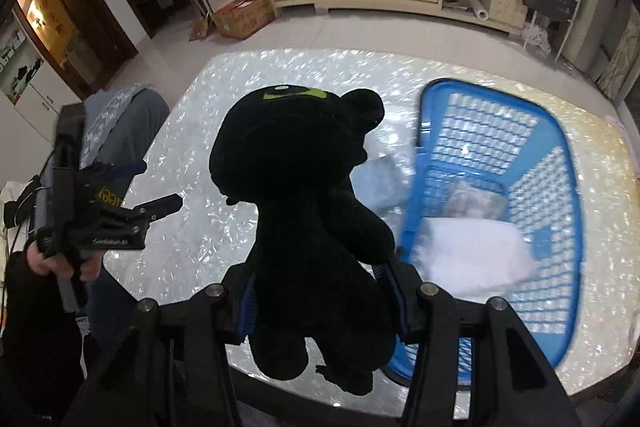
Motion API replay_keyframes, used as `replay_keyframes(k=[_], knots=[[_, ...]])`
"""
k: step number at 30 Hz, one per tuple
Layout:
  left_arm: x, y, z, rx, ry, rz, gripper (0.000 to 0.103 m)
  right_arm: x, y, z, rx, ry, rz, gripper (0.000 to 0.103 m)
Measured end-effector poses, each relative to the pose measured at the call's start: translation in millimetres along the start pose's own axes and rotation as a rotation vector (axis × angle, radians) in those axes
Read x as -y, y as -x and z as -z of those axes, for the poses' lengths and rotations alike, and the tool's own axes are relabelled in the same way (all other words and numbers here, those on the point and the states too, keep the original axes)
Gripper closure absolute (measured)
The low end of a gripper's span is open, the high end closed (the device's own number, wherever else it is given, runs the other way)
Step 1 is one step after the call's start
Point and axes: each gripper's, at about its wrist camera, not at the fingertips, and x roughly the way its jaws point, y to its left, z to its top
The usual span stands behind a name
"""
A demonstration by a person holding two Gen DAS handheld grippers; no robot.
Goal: Organize soft objects
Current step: 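Release the plush toy into the basket while the left gripper grasps the white sponge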
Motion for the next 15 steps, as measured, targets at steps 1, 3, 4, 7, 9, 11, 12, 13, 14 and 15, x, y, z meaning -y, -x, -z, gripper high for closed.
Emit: replay_keyframes(k=[1,3,4,7,9,11,12,13,14,15], knots=[[-0.9,-1.1,-0.4,0.0,0.0,0.001,0.0,6.4,7.5,1.7,0.007,-0.004,0.009,0.054],[-0.8,-4.5,-3.0,-0.003,0.003,0.0,0.0,16.8,16.8,4.9,0.016,-0.014,0.022,0.054],[-0.5,-5.5,-4.2,-0.006,0.002,-0.001,0.0,23.3,22.3,7.0,0.02,-0.019,0.027,0.054],[-1.4,-11.5,-8.6,-0.013,0.001,-0.009,0.0,41.8,29.5,14.3,0.031,-0.04,0.049,0.054],[-2.3,-16.4,-12.4,-0.015,-0.001,-0.009,0.0,48.1,30.7,16.3,0.032,-0.058,0.06,0.054],[-3.8,-23.7,-16.5,-0.023,0.003,-0.013,0.0,55.1,30.3,17.4,0.035,-0.077,0.073,0.054],[-4.8,-28.3,-18.8,-0.029,0.005,-0.013,0.0,59.2,29.5,17.5,0.035,-0.088,0.08,0.054],[-4.9,-32.6,-20.5,-0.035,0.006,-0.013,0.0,65.5,30.5,18.5,0.037,-0.1,0.087,0.054],[-5.8,-36.8,-22.4,-0.041,0.007,-0.012,0.0,68.1,33.0,20.5,0.037,-0.109,0.091,0.054],[-6.8,-41.4,-24.3,-0.047,0.006,-0.012,0.0,72.6,33.2,20.8,0.037,-0.119,0.096,0.054]])
